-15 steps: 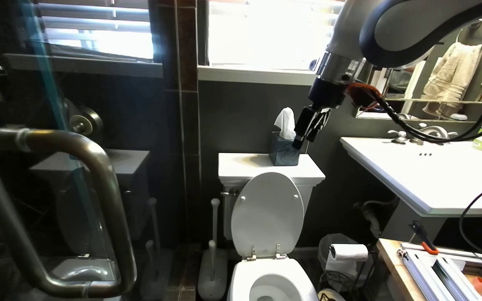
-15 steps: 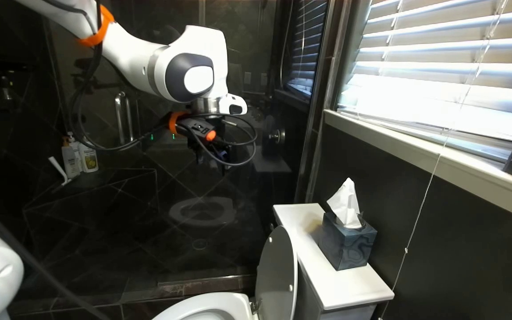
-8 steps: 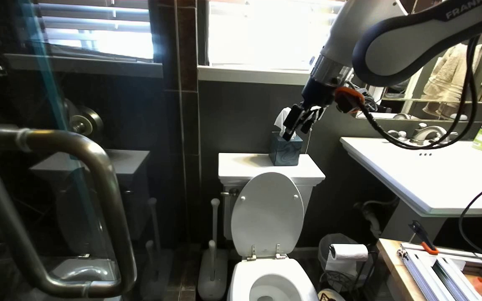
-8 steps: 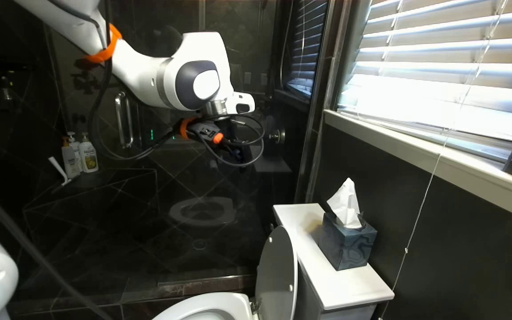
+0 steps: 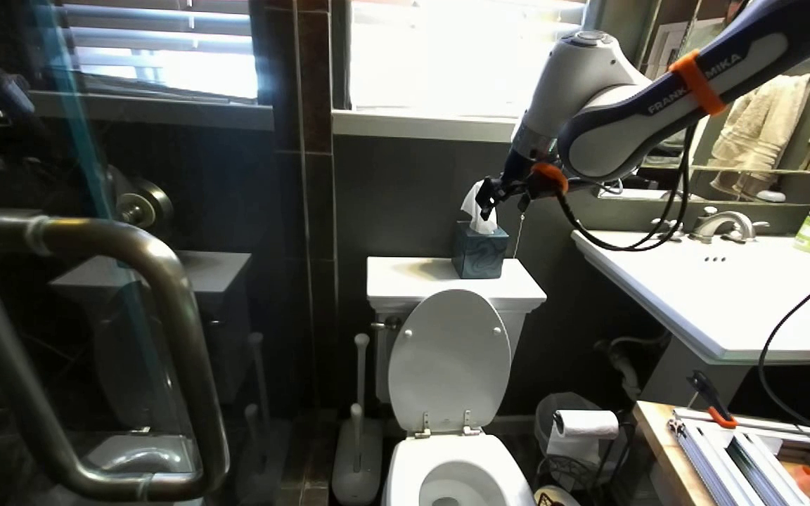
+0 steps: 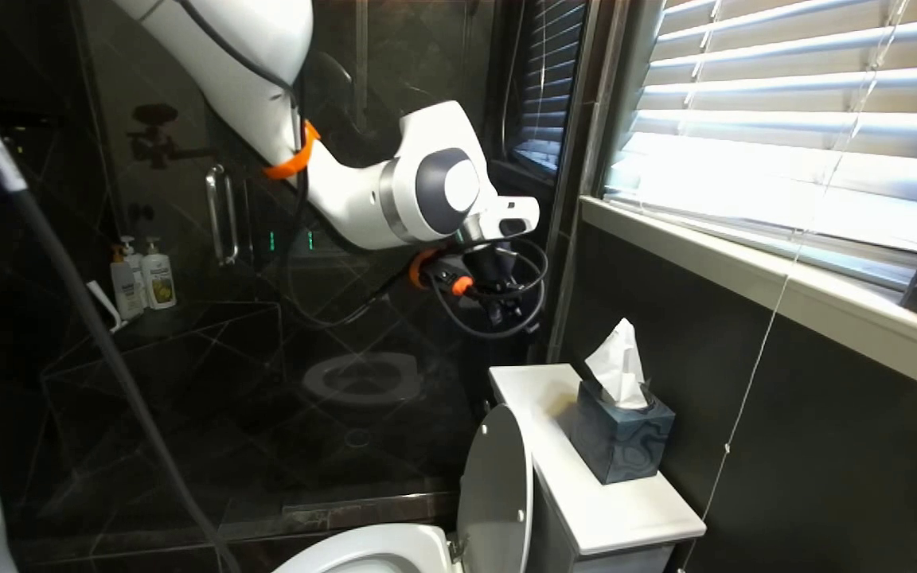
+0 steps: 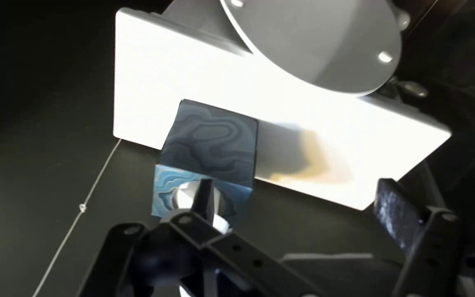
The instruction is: Remove one piece of tissue from the box
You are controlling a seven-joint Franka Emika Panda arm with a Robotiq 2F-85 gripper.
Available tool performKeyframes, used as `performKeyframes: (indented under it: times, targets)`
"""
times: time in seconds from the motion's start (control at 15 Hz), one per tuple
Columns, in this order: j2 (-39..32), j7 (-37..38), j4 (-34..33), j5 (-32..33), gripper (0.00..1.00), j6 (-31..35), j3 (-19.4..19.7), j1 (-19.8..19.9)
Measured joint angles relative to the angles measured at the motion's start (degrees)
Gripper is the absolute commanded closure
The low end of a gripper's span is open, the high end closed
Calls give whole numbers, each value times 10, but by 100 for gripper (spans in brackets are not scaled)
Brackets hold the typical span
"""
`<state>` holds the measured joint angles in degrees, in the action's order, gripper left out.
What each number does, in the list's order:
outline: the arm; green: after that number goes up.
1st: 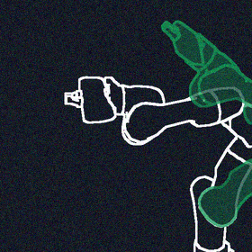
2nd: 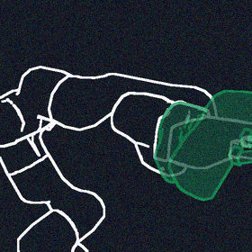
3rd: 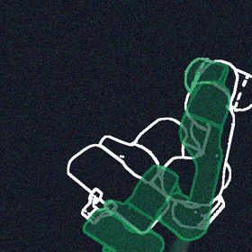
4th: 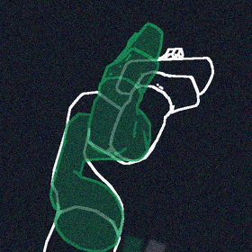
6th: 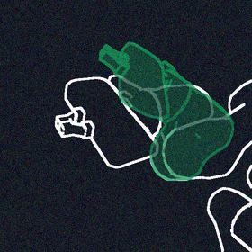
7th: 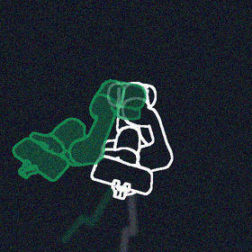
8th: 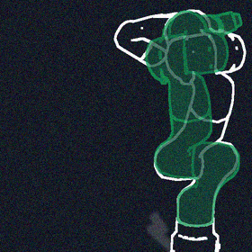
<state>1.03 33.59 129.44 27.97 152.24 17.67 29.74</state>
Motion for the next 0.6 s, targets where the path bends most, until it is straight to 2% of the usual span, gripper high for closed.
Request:
performKeyframes:
  times: [0.27, 0.6]
  targets:
    - [-57, 132, -68, 38, 0, 4, 37, -14]
    - [-66, 134, -75, 38, 0, 5, 51, -27]
